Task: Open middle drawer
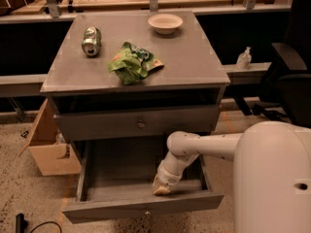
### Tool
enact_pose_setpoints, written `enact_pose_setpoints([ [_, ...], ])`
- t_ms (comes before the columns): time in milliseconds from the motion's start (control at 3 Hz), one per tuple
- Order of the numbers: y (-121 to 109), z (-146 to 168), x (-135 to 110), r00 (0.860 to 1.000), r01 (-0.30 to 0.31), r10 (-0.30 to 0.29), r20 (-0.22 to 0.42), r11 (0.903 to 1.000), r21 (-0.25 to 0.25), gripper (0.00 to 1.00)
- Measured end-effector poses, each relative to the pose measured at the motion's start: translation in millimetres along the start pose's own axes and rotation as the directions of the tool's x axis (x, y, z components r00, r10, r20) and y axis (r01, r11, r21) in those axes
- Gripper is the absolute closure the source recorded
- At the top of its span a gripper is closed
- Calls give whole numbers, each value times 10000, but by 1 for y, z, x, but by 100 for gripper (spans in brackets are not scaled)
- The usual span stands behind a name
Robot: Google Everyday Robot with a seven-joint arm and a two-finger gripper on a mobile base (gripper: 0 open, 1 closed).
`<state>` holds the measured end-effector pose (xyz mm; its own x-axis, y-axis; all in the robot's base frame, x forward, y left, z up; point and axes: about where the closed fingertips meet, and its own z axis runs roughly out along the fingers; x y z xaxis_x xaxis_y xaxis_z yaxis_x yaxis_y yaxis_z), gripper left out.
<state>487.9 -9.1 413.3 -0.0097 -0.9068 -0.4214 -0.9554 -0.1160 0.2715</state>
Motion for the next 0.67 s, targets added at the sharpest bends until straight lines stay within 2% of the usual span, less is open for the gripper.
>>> enact_pose_setpoints([
  [333,1,2,0,10000,3,-3,-1,10000,-38,12],
  [667,1,2,0,10000,4,-4,-1,10000,-55,0],
])
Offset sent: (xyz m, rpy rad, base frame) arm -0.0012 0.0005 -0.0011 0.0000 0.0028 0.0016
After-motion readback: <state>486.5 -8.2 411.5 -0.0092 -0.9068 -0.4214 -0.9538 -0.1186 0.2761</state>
